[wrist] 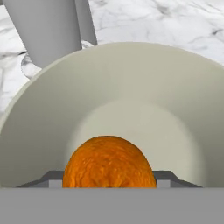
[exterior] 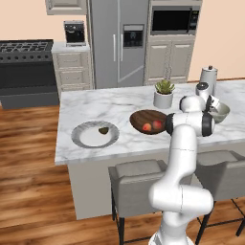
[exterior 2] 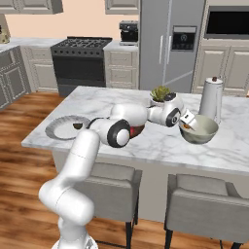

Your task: Take the fruits from the plate on the dining counter and place two fruits in each bowl.

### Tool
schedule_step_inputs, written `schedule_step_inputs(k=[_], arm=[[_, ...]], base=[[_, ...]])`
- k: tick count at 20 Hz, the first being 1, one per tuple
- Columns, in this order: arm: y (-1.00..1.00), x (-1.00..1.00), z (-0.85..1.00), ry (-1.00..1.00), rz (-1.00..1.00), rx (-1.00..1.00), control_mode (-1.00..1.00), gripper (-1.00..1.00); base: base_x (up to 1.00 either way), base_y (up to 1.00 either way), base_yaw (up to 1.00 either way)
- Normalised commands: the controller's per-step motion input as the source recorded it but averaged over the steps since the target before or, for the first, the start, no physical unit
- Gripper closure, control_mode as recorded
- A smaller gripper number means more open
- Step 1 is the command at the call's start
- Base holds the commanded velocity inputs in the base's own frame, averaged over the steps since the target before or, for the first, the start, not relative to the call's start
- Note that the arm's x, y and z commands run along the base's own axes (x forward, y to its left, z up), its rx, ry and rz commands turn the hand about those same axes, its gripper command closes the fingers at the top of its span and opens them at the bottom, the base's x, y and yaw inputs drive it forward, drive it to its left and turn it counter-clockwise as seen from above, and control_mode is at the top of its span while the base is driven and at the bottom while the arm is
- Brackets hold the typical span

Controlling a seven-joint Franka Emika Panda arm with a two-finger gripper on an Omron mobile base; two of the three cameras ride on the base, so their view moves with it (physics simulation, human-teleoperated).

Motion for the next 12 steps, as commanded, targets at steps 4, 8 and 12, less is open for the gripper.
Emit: schedule_step_inputs(k=[4,8,12], arm=[[-0.02,0.01,-0.12,0.02,0.00,0.00,-1.00,1.00],[-0.10,0.00,-0.18,0.01,0.00,0.00,-1.00,1.00],[0.00,0.00,-0.16,0.06,0.00,0.00,-1.00,1.00]], base=[[0.00,0.00,0.00],[0.00,0.00,0.00],[0.00,0.00,0.00]])
